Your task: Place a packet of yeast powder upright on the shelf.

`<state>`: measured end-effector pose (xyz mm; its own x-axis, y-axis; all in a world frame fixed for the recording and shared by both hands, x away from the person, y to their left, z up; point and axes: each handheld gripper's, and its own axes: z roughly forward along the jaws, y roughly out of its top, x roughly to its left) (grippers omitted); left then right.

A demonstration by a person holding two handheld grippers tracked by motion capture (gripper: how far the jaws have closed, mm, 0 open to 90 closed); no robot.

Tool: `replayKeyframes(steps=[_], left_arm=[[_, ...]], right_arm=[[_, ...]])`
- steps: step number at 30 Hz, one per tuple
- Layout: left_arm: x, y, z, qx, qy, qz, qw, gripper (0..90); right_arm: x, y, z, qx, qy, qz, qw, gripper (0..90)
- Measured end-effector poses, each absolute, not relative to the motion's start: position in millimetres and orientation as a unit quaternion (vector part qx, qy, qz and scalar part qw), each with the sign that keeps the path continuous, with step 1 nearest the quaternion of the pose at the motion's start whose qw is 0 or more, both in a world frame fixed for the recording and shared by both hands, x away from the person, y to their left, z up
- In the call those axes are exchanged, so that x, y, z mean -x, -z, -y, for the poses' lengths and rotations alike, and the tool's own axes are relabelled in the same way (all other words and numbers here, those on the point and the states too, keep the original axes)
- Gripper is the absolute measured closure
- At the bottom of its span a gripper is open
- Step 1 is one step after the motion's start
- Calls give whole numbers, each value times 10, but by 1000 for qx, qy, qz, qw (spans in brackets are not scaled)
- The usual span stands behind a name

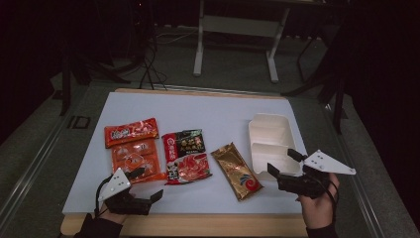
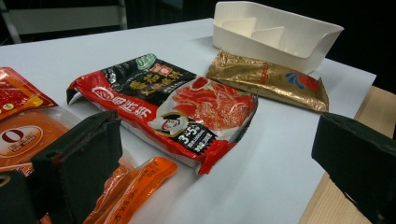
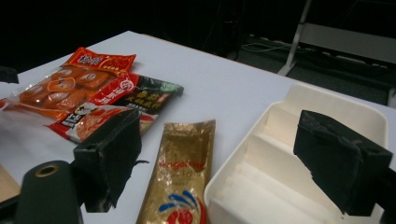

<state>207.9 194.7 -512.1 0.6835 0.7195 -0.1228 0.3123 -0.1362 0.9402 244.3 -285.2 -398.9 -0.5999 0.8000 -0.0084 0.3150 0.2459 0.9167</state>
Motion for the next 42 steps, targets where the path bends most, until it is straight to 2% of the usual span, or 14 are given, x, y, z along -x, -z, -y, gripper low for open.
replayKeyframes(steps=[14,24,34,42], left_arm=[[-2080,5125,-1939,-734,-179,-349,555,23],[-2079,5130,-1927,-738,-177,-345,552,23],[-2080,5130,-1926,-738,-174,-344,554,22],[-2080,5131,-1928,-738,-173,-344,554,23]], right_arm=[[-2784,3983,2555,-351,-468,-778,230,128],[-3066,4070,2359,-360,-461,-790,182,103],[-3282,4148,2214,-372,-442,-801,158,103],[-3435,4237,2082,-384,-412,-812,154,106]])
